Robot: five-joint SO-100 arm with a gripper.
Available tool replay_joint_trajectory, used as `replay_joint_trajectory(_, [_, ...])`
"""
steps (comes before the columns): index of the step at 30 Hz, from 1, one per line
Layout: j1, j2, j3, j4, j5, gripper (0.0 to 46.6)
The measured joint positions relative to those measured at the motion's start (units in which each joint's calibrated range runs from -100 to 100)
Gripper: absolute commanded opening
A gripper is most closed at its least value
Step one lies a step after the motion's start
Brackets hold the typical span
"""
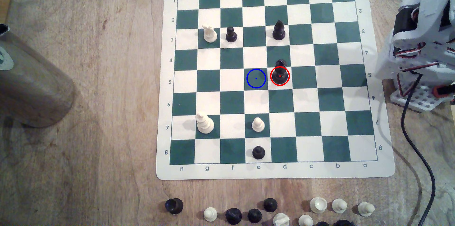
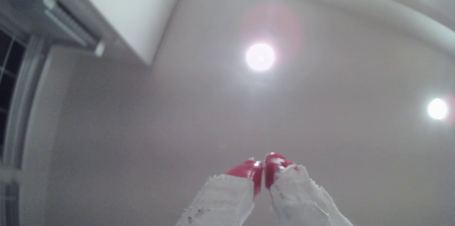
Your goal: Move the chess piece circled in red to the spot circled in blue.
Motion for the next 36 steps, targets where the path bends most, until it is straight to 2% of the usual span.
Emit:
replay_joint_trajectory(2, [0.0,0.0,0.0,0.0,-0.1,0.9])
replay_joint_trajectory(4, [-3.2,0.2,0.0,3.3,-0.6,0.8])
replay_joint_trajectory(8, [-7.3,0.3,0.0,18.4,-0.6,0.2])
replay_joint_trajectory(17, [-10.5,0.4,-2.1,49.0,-2.0,0.2])
replay_joint_trajectory(21, [-11.7,0.4,-10.4,70.8,-2.0,2.6])
replay_joint_trajectory(22, [-11.7,0.4,-12.3,75.6,-2.0,6.5])
replay_joint_trajectory(24, [-11.7,0.3,-19.5,91.0,-2.0,7.7])
replay_joint_trajectory(25, [-11.2,0.3,-22.0,96.3,-2.0,6.6])
replay_joint_trajectory(26, [-10.5,0.3,-24.1,101.9,-1.9,0.8])
replay_joint_trajectory(27, [-9.4,0.3,-26.1,107.3,-1.8,0.2])
replay_joint_trajectory(28, [-8.1,0.3,-29.7,117.3,-1.4,0.2])
replay_joint_trajectory(36, [-8.6,2.4,-38.8,143.1,1.3,0.7])
